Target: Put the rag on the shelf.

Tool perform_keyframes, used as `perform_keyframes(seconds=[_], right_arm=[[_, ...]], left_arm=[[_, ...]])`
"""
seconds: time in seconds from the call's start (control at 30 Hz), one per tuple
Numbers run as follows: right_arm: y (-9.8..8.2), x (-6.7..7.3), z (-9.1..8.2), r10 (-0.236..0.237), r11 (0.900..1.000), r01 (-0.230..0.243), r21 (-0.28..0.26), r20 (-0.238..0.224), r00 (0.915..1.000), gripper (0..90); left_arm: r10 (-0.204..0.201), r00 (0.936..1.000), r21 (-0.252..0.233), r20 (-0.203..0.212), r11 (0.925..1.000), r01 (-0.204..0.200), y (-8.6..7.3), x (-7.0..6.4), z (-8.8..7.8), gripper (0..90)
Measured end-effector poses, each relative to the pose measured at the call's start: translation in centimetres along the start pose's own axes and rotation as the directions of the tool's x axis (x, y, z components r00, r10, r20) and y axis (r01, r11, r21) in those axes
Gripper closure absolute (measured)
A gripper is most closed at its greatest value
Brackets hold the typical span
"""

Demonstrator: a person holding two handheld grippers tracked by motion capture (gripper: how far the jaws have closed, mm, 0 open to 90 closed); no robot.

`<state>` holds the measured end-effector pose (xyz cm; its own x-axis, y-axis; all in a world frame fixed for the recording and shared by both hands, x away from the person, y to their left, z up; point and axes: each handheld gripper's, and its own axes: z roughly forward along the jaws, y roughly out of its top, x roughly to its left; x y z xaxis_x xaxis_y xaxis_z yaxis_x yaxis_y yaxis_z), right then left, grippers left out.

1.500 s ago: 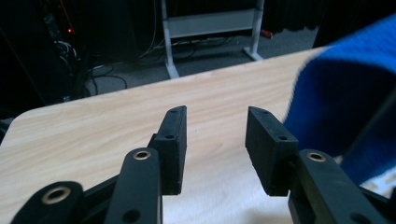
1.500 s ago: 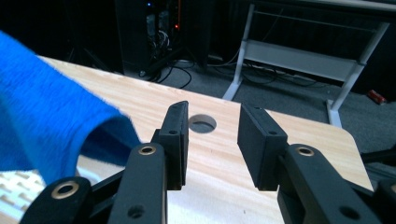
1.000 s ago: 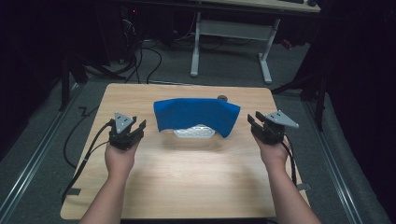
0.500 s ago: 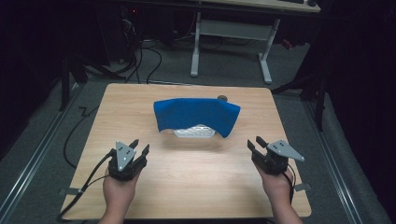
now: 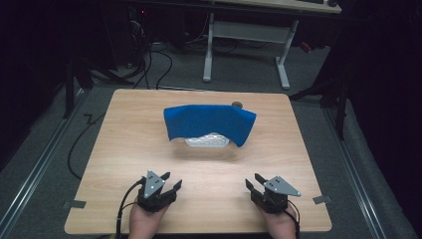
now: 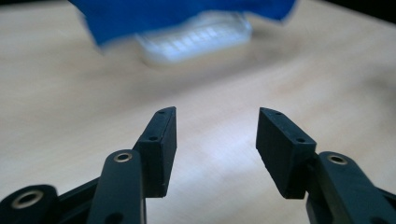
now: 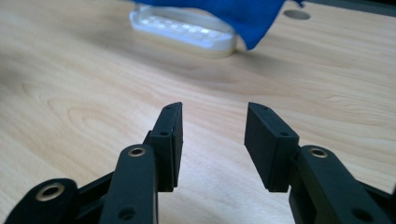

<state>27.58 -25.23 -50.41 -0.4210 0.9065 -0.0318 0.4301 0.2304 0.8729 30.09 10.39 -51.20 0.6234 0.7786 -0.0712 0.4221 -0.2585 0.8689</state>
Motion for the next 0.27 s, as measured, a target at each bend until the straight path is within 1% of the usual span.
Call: perform_keyframes(seconds=[0.03, 0.07, 0.1, 0.13, 0.17, 0.2, 0.27], right_arm=[[-0.08, 0.24, 0.17, -0.015, 1.000, 0.015, 0.005, 0.000, 0.9999, 58.1], [-0.15, 0.53, 0.42, -0.028, 1.000, 0.028, 0.012, -0.001, 0.9996, 58.1], [-0.21, 0.66, 0.59, -0.033, 0.999, 0.033, 0.018, 0.000, 0.9995, 57.9], [-0.25, 0.73, 0.70, -0.034, 0.999, 0.034, 0.021, -0.002, 0.9994, 57.7], [-0.30, 0.82, 0.81, -0.035, 0.999, 0.035, 0.027, -0.001, 0.9994, 57.6], [-0.32, 0.88, 0.86, -0.037, 0.999, 0.037, 0.028, -0.001, 0.9993, 57.5], [-0.37, 1.05, 0.91, -0.046, 0.998, 0.046, 0.030, -0.001, 0.9989, 56.9]], left_arm=[[0.024, 0.9995, 0.009, 0.020, 0.9997, -0.024, -0.13, -0.59, 0.26, 47.7], [0.054, 0.9984, 0.012, 0.012, 0.9984, -0.055, -0.22, -0.95, 0.37, 47.4], [0.074, 0.9972, 0.017, 0.005, 0.9971, -0.075, -0.29, -1.11, 0.45, 47.1], [0.081, 0.9967, 0.025, 0.002, 0.9964, -0.081, -0.40, -1.19, 0.57, 47.1], [0.076, 0.9971, 0.030, 0.005, 0.9967, -0.076, -0.45, -1.16, 0.66, 47.1], [0.063, 0.9979, 0.032, 0.013, 0.9975, -0.063, -0.51, -1.12, 0.74, 47.2], [0.063, 0.9979, 0.032, 0.014, 0.9975, -0.064, -0.52, -1.08, 0.73, 47.3]])
